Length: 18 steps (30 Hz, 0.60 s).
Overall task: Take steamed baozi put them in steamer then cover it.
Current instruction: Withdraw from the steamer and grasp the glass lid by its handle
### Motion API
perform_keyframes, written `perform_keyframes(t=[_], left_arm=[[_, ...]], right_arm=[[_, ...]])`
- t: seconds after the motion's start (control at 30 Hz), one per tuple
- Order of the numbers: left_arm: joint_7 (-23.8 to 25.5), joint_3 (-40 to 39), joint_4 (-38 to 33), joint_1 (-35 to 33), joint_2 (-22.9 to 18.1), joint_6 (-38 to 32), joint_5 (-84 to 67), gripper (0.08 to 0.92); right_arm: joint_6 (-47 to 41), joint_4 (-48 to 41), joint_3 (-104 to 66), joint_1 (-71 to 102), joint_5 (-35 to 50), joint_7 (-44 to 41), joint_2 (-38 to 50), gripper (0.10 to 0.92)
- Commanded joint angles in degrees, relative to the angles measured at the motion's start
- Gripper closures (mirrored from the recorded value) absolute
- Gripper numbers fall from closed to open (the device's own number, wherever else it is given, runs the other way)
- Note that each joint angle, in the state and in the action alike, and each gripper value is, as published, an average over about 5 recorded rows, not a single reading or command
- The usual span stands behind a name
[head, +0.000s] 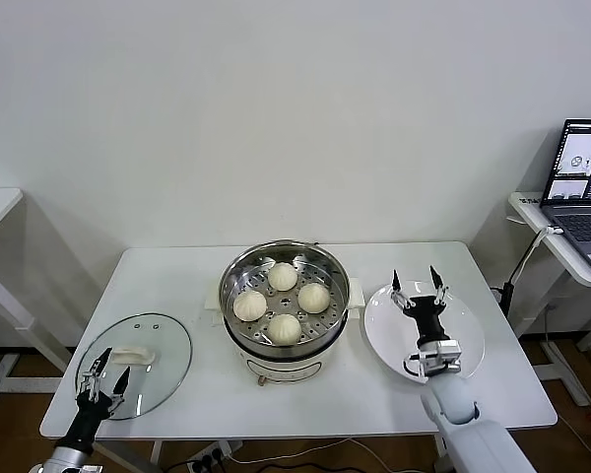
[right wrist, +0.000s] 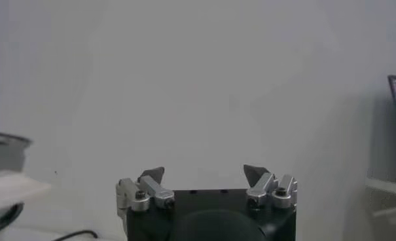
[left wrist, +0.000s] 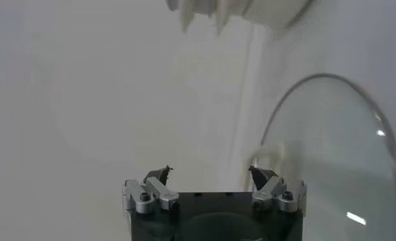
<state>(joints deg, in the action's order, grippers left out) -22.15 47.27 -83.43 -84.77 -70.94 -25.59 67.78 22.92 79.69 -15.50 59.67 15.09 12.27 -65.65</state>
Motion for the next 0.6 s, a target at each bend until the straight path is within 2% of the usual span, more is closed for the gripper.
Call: perform_keyframes(t=[0.03, 0.6], left_arm=[[-4.1, 1.2, 5.8, 3.7, -0.6, -2.0, 9.2, 0.177], [-4.4, 0.0, 6.5, 7.7, -0.5, -0.1, 11.0, 0.177]], right_arm=[[1.2, -0.5, -2.4, 3.6, -1.6, -0.4, -2.5, 0.203], [1.2, -0.4, -2.7, 5.4, -2.6, -1.0, -3.8, 0.203]])
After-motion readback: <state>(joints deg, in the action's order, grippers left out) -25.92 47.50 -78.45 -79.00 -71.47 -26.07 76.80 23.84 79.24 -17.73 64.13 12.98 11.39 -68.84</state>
